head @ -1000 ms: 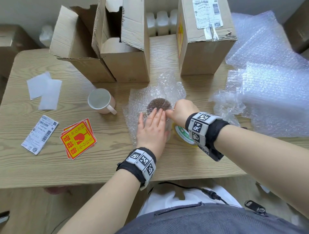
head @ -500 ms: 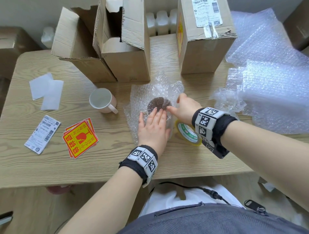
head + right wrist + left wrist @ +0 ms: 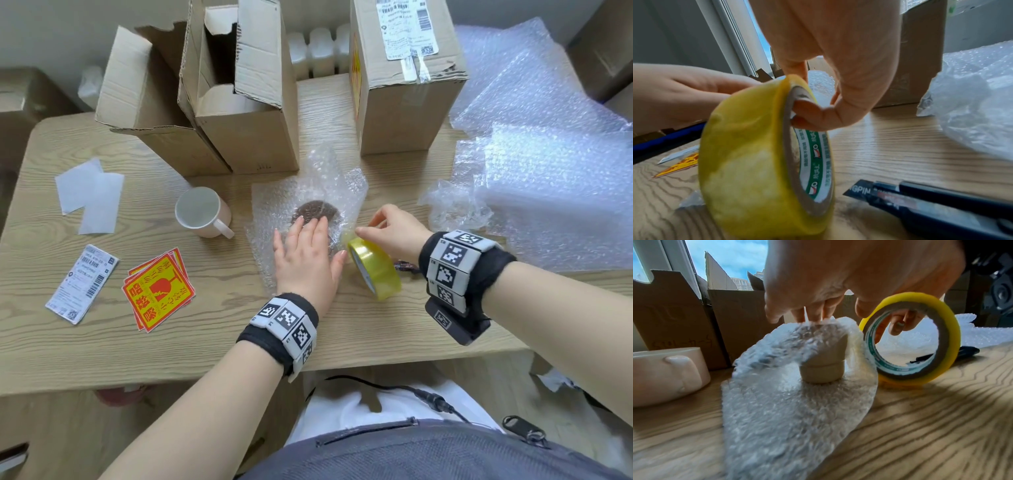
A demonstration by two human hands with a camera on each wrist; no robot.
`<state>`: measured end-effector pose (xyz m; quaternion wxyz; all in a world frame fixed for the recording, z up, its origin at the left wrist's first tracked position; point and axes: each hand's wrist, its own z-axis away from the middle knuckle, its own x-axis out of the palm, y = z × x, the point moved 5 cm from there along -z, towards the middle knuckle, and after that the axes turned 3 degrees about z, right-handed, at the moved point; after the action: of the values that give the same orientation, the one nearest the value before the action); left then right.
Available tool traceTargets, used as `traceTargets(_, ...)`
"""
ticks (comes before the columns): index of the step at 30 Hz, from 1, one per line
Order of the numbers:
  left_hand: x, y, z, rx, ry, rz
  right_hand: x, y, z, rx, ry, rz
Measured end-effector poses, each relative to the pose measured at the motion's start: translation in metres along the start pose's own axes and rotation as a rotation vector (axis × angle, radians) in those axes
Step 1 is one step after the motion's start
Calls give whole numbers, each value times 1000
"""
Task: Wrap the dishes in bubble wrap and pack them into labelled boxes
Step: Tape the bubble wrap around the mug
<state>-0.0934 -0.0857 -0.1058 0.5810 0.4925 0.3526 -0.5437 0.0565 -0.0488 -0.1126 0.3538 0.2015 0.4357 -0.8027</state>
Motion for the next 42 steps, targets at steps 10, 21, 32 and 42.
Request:
traceTargets(10, 11, 22, 0, 129, -14, -173, -7, 28, 7, -37, 39, -224)
traceTargets(21, -2, 35, 21, 34, 353, 241, -24, 79, 11, -61, -48, 720)
traceTargets(32, 45, 40, 21, -623, 21, 1292, -36, 53, 1, -236, -66, 463)
traceTargets(42, 75, 40, 2, -701, 5, 1619, -60, -16, 5, -598, -6, 889)
